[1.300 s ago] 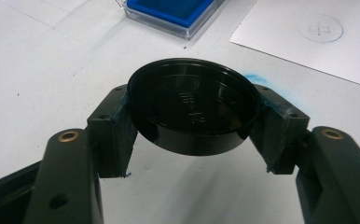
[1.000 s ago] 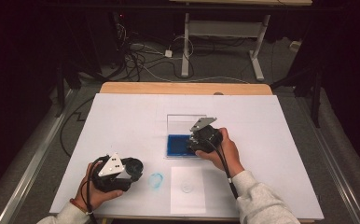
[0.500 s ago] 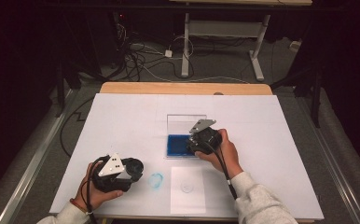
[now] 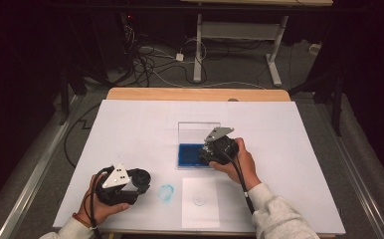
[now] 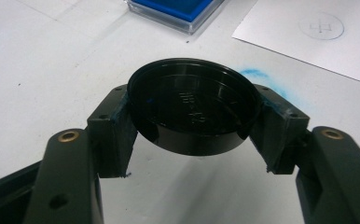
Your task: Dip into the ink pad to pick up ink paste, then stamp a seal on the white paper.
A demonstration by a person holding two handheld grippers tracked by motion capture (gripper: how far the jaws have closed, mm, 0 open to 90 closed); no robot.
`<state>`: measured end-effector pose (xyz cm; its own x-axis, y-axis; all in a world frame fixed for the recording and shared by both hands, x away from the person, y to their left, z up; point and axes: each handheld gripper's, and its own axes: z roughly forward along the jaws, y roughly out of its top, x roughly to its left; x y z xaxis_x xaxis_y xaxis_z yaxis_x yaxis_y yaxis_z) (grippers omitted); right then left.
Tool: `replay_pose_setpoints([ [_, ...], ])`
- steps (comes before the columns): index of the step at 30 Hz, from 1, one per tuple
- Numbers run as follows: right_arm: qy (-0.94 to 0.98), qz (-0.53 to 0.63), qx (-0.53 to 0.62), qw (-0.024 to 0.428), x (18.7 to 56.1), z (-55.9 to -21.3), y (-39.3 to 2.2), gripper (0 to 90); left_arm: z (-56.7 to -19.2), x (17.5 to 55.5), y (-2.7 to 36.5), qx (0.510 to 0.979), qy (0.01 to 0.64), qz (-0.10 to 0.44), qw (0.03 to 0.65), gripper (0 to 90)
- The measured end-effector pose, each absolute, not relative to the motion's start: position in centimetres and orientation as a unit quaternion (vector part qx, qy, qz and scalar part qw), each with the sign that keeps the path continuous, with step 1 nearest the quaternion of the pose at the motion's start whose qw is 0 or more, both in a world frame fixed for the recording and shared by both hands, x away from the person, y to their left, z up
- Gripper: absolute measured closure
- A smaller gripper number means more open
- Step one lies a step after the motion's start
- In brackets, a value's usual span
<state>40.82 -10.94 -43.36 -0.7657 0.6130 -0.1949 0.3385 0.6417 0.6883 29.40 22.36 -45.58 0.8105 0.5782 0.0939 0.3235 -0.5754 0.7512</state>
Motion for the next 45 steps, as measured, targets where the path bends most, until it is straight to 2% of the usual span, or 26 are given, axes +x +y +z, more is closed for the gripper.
replay_pose_setpoints([
  [11, 0.865, 0.357, 0.284, 0.21, 40.6, -43.1, -12.5, 57.4, -45.4, 29.1, 22.7, 0.869, 0.263, 0.173, 0.381, 36.4],
  [30, 0.827, 0.446, 0.264, 0.219, 38.0, -37.6, -14.7, 57.4, -45.4, 29.3, 22.9, 0.868, 0.267, 0.172, 0.381, 36.4],
  [45, 0.817, 0.479, 0.234, 0.222, 35.1, -35.0, -15.7, 57.4, -45.4, 29.3, 22.4, 0.875, 0.256, 0.175, 0.372, 36.5],
])
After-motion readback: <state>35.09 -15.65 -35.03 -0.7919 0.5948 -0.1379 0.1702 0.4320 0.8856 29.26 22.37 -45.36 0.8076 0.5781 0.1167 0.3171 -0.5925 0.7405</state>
